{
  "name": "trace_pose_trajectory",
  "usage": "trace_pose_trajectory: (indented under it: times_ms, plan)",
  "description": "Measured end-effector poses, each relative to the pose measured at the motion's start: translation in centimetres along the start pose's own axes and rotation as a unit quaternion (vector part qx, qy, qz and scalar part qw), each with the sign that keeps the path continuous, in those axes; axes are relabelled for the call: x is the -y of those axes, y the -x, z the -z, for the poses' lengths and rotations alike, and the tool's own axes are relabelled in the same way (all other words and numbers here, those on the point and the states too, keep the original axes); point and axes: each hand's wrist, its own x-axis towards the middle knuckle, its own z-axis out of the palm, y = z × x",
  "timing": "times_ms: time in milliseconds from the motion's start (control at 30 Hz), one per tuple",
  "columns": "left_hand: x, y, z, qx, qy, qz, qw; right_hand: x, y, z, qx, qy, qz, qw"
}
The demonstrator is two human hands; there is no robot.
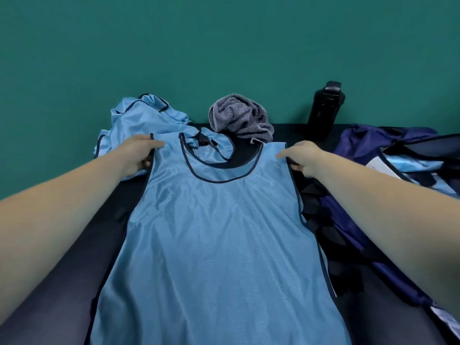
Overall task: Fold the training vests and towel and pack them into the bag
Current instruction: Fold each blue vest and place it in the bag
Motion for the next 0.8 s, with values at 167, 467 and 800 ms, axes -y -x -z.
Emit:
trace_pose_trajectory:
  times_ms: [167,467,800]
  plan:
    - [0.2,-0.4,1.1,0.003,-0.008,-0.009,1.000,-0.6,-1.1,-0.2,-0.044,0.085,0.058,0.994]
    - [-2.4,-1.5,1.4,-0.055,0.002,-0.053,0.997,0.9,-2.7,0.3,-0.122,0.074,0.134,0.981]
    - [-1.3,-2.2,0.9,-0.013,-0.024,-0.003,1.000,0.0,-3.1,-0.6,-0.085,0.114,0.116,0.983]
